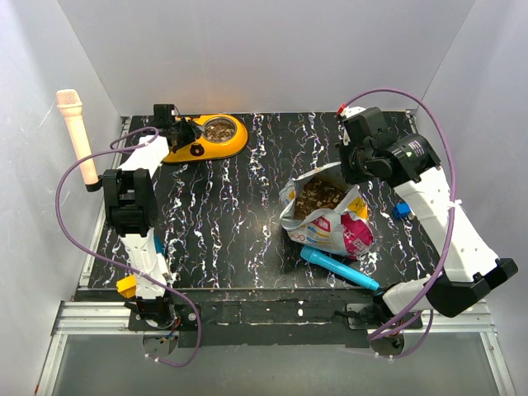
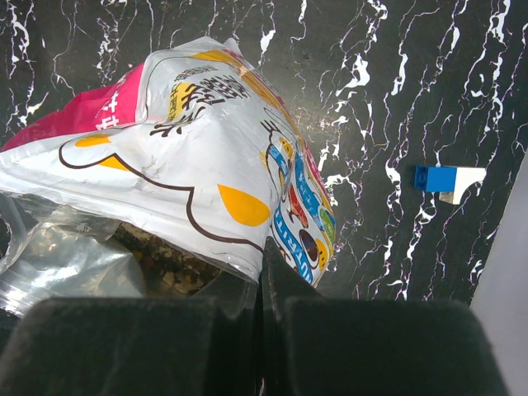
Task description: Serve the pet food
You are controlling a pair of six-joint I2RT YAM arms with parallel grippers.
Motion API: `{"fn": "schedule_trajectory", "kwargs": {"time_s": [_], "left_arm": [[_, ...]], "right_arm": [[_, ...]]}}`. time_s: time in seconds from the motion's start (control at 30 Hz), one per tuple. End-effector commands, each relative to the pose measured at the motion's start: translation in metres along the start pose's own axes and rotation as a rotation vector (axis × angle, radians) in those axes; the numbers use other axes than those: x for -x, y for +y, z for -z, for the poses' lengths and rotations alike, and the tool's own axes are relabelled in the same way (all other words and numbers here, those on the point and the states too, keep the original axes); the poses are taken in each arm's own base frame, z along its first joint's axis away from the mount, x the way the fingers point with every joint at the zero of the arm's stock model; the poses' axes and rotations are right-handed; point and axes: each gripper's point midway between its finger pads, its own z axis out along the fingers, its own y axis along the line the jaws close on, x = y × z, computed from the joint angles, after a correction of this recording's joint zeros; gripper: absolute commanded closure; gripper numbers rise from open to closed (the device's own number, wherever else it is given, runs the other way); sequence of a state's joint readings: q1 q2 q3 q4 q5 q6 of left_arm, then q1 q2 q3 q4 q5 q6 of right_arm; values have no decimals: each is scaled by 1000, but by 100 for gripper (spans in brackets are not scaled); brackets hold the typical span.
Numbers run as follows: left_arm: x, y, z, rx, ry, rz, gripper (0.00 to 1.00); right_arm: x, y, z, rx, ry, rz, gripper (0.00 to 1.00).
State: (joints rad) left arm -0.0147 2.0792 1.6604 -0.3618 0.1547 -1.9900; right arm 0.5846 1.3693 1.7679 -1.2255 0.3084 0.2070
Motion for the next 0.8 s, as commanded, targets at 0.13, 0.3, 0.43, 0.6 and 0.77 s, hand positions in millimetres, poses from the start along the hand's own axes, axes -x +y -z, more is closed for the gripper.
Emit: {"fn": "schedule_trajectory", "kwargs": {"time_s": [0.13,0.3,0.43,0.6,0.77], "left_arm": [[-6,-48,34,-20,15,630,100],[-2,-44,35,7,-6,695,100],[-8,-41,32,66,-4,704,100],[-6,-41,33,100,-42,718,100],[-2,-33,37,179,-100,738,100]], "right_arm": [[61,-14,50,-6,-318,-86,99],[60,-13,50,0,-314,-88,99],[60,-11,50,9,-308,-87,99],[61,-12,51,8,-312,-91,99],[60,-14,52,-1,-308,-89,99]]}}
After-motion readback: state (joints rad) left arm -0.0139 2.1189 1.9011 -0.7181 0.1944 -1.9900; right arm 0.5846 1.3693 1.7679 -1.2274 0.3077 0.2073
